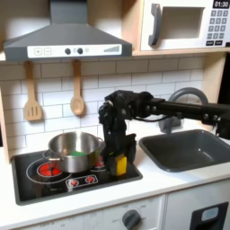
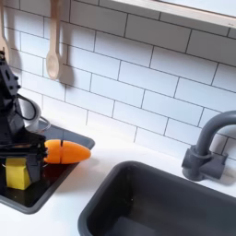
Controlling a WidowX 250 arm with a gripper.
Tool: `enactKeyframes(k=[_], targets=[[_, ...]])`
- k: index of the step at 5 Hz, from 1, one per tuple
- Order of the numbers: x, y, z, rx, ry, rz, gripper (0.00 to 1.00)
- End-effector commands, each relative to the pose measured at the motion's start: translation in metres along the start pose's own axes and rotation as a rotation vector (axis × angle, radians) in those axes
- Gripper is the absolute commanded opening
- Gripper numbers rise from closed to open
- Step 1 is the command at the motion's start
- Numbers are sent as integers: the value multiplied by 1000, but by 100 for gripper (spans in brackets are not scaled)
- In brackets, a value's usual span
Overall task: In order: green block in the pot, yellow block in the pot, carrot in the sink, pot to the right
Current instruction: 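Put the yellow block in the pot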
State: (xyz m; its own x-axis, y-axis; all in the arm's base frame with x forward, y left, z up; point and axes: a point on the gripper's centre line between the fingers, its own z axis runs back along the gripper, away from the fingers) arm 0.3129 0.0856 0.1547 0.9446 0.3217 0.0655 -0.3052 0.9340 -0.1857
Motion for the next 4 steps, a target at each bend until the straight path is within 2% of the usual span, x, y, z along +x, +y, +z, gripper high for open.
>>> enactKeyframes(k=[1, 3, 4], targets=[[2, 0, 0, 25, -8, 1, 100], [6, -1, -8, 36, -6, -6, 100], [8, -4, -7, 46, -15, -18, 100]])
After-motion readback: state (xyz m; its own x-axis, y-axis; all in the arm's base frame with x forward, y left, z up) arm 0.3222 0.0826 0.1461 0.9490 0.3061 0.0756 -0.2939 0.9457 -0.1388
